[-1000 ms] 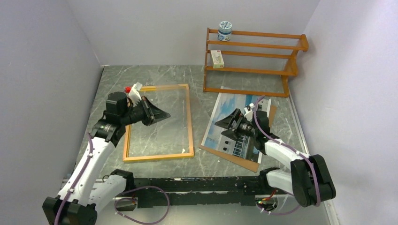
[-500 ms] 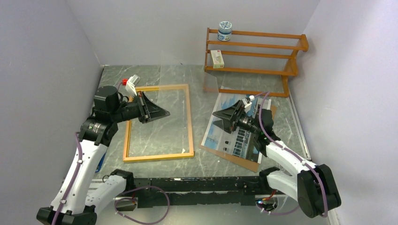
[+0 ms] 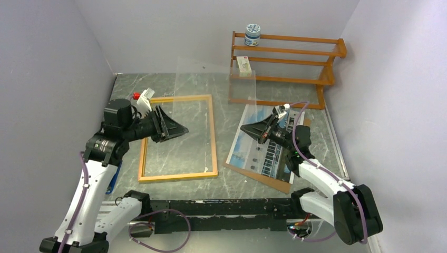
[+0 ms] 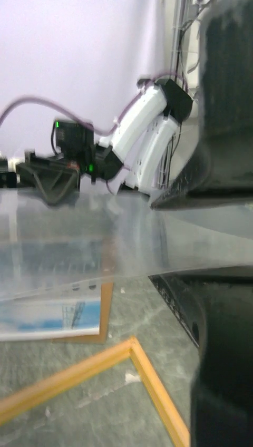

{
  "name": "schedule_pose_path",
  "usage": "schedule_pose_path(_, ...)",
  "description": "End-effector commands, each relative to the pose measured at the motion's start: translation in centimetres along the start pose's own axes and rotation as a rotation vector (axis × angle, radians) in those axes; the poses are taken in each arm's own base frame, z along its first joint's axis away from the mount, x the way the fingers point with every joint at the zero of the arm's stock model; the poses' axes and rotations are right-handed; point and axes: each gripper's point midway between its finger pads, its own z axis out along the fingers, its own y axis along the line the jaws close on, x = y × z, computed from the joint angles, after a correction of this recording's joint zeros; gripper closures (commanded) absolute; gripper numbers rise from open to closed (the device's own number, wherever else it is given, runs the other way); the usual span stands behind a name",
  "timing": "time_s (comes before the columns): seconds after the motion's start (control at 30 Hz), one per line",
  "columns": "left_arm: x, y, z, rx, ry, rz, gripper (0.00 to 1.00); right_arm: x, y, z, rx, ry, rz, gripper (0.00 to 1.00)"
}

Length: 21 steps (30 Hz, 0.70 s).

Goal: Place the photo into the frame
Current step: Pick up the photo frame item at the center of the board.

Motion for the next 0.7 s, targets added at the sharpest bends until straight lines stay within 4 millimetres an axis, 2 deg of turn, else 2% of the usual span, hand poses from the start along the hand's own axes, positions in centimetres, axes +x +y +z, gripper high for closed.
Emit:
schedule_pose_path(0.0, -0.6, 2.8, -1.0, -0.196, -0.053, 0.036, 0.40, -0.2, 0.2, 0.4, 0.007, 0.003, -0.079, 1.00)
schedule_pose_path(0.07, -1.3, 5.5, -1.5, -0.342, -0.096, 0.032, 0.12, -0.7, -1.5, 0.6, 0.081, -0.005, -0.107, 1.00)
schedule_pose_path(0.1, -1.8, 7.1, -1.8, -0.424, -0.123, 0.032, 0.07, -0.9, -2.3, 0.7, 0.120, -0.011, -0.123, 1.00)
schedule_pose_path(0.23, -4.0, 14.2, -4.0, -0.823, -0.218, 0.000, 0.06, -1.7, -4.9, 0.9, 0.235, -0.014, -0.175, 1.00)
schedule_pose_path(0.4, -6.5, 20.8, -4.1, -1.101, -0.299, -0.078, 0.06, -1.7, -5.3, 1.5, 0.306, -0.001, -0.224, 1.00)
schedule_pose_path(0.53, -7.0, 25.9, -3.4, -1.131, -0.311, -0.199, 0.06, -0.9, -4.3, 2.2, 0.335, 0.033, -0.268, 1.00)
schedule_pose_path(0.67, -7.1, 30.6, -5.1, -1.165, -0.357, -0.303, 0.06, 0.0, -2.8, 3.0, 0.350, 0.075, -0.317, 1.00)
